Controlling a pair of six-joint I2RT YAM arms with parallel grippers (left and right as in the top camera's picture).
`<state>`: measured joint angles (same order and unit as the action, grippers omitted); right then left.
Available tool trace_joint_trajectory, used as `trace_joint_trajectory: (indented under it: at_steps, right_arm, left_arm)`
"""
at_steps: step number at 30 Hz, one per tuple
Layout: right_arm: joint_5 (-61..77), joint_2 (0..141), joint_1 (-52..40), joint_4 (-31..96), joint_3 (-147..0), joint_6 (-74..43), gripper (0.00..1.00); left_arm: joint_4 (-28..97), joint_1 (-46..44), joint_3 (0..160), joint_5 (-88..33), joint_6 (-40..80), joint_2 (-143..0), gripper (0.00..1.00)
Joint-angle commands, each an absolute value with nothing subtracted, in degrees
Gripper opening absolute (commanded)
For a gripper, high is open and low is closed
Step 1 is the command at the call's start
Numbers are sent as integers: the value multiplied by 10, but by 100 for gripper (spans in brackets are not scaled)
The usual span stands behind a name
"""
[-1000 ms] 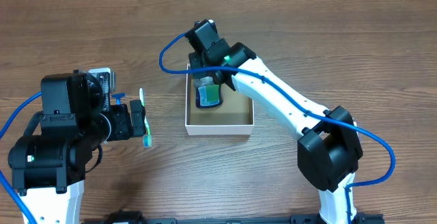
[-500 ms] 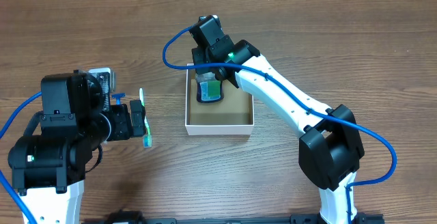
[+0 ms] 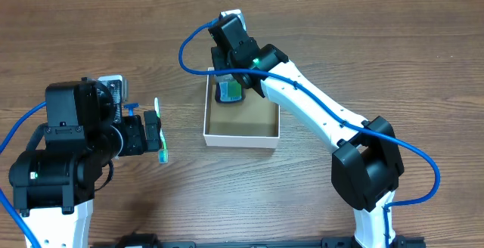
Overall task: Pack container
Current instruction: 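Lower the soap bottle into the box and open right gripper, then withdraw right gripper toward the green Dettol soap packet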
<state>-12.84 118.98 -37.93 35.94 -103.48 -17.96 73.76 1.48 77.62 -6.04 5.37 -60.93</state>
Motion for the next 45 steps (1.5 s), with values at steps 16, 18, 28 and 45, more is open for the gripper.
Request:
trace_joint_trajectory:
  at_steps: [16, 18, 28, 45]
  right_arm:
    - [-148, 1138, -382, 397, -1059, -176, 65]
    - [-148, 1126, -382, 405, -1059, -176, 66]
    - [-224, 940, -307, 563, -1059, -320, 100]
    - [-104, 869, 105, 849, -912, -507, 100]
  left_arm:
    - [737, 11, 789, -71, 38, -611, 100]
    - [736, 11, 789, -71, 38, -611, 100]
    - [736, 11, 789, -71, 38, -611, 100]
    - [733, 11, 789, -71, 38, -611, 100]
